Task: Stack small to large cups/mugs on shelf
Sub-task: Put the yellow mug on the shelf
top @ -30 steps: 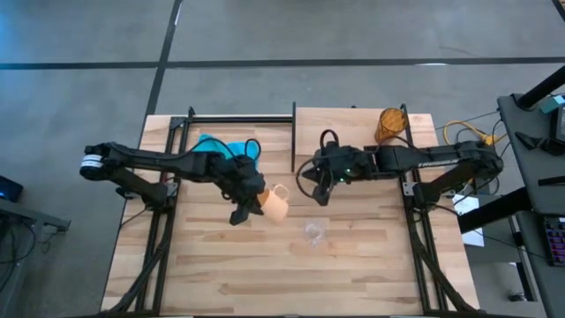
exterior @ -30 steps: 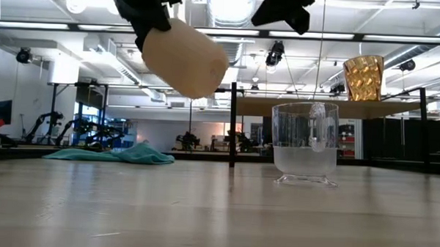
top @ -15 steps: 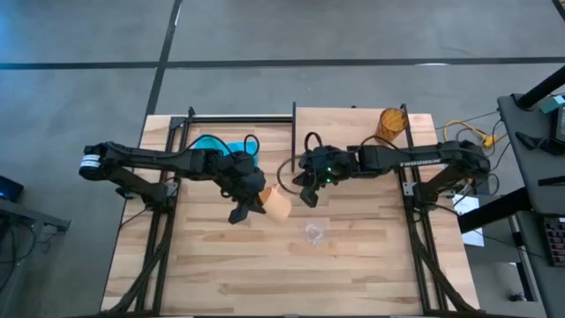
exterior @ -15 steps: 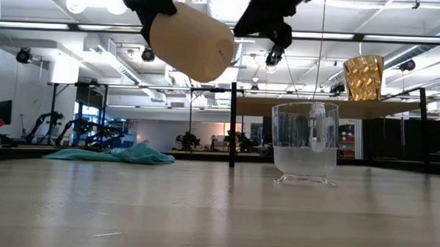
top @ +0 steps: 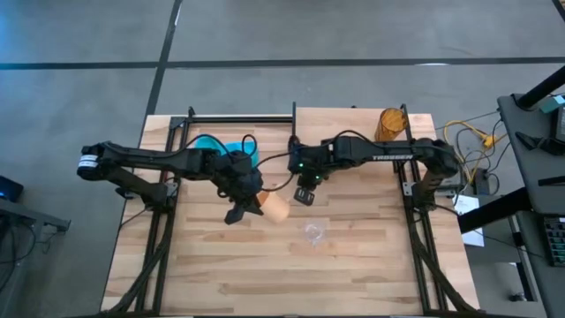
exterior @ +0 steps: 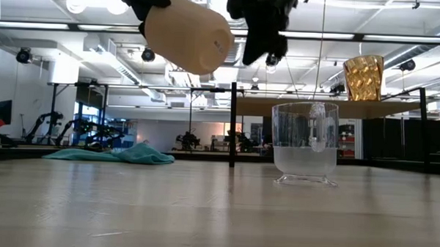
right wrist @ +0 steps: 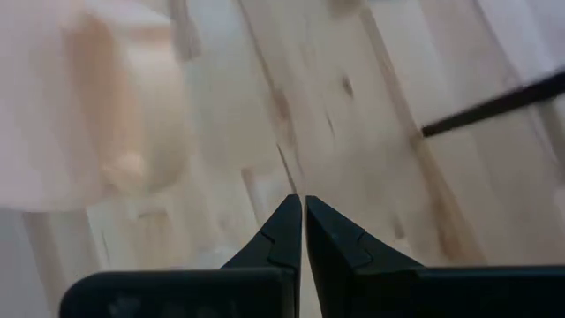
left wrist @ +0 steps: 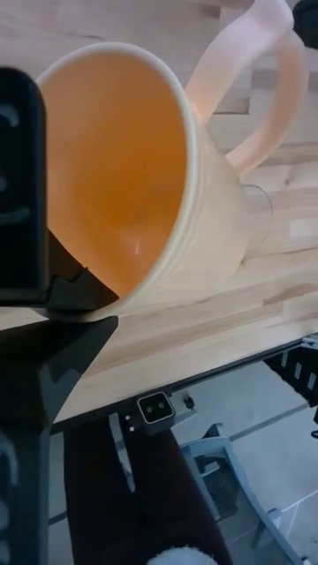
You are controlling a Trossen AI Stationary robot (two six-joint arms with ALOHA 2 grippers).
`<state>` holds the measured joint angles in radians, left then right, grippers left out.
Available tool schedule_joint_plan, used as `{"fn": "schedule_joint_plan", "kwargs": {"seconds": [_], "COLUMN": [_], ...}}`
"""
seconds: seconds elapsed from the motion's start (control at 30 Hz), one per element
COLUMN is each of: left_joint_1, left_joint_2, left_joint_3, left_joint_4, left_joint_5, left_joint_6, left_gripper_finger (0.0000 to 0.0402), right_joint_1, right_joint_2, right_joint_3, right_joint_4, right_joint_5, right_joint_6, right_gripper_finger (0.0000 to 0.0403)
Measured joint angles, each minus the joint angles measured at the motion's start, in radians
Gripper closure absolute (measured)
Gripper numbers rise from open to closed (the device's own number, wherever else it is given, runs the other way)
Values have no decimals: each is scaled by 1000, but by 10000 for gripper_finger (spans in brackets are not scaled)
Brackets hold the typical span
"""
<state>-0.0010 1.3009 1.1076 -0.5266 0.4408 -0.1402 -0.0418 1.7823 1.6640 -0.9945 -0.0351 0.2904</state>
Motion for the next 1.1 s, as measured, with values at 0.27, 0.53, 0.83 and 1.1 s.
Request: {"fn": "schedule_joint_plan", "kwargs": {"seconds": [0.27, 0.53, 0.83, 1.1], "left_joint_1": [1, 0, -1, -1], "left_joint_2": [-33, -56, -77, -105], "left_joint_3": [-2, -2, -2, -2], "left_joint_4": [-42, -53, -58, -58], "left_joint_5": [1, 1, 1, 1], "left_joint_6": [21, 52, 50, 50], "left_gripper_finger": [401, 401, 401, 401], "right_joint_1": [-7, -11, -15, -22], "right_joint_2": [6, 7, 8, 7], "right_joint_3": [197, 290, 234, 245], "right_joint_4": [-29, -144, -165, -205], "right_joint_5": [-58, -80, -77, -77], "right_joint_6": [-59, -59, -3, 42], "right_gripper_finger": [390, 390, 390, 390]}}
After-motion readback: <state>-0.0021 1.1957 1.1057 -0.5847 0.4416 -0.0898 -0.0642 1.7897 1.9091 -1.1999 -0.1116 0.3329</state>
